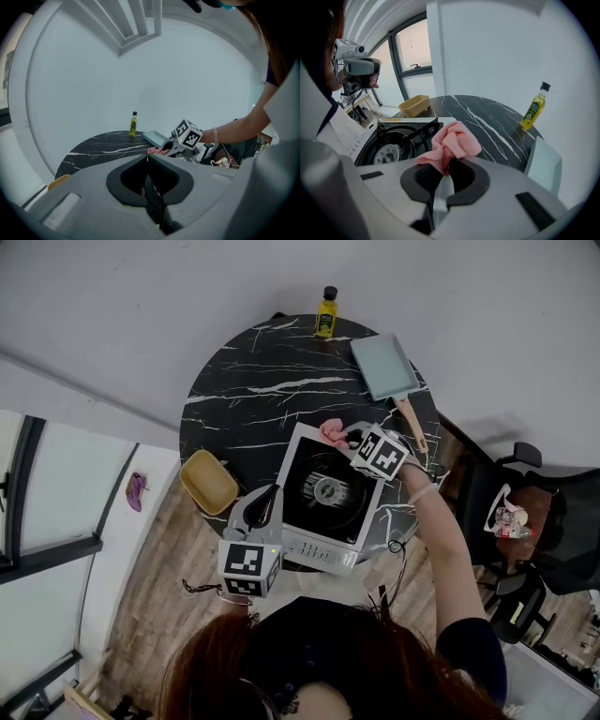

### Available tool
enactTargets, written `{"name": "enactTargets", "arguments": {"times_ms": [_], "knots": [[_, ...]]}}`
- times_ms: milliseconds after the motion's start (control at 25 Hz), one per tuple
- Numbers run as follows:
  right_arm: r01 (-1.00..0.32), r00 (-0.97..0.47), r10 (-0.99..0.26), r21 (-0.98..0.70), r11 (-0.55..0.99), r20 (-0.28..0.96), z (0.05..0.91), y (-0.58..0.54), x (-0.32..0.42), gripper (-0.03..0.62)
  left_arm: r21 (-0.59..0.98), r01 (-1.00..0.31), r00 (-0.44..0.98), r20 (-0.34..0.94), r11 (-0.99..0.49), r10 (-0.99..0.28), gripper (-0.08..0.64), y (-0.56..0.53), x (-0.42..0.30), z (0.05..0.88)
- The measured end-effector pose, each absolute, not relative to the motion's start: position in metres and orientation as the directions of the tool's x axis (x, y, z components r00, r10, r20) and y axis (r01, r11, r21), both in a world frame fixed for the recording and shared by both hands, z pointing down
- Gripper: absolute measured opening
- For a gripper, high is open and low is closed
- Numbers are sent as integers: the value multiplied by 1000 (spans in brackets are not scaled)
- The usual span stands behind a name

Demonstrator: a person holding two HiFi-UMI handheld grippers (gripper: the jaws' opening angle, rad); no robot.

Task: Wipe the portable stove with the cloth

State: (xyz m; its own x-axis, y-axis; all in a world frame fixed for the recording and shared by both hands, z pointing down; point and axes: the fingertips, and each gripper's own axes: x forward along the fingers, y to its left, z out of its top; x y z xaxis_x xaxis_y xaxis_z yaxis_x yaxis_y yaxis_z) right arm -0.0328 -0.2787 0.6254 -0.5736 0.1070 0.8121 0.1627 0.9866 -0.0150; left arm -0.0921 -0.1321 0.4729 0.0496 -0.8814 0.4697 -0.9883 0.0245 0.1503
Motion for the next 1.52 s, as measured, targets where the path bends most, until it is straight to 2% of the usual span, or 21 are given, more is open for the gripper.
{"name": "enactTargets", "arguments": {"times_ms": [1520], "knots": [[202, -531, 133, -27, 979, 837, 628, -288, 30, 32, 118, -993, 55, 466, 0, -883, 14, -133, -46, 464]]}}
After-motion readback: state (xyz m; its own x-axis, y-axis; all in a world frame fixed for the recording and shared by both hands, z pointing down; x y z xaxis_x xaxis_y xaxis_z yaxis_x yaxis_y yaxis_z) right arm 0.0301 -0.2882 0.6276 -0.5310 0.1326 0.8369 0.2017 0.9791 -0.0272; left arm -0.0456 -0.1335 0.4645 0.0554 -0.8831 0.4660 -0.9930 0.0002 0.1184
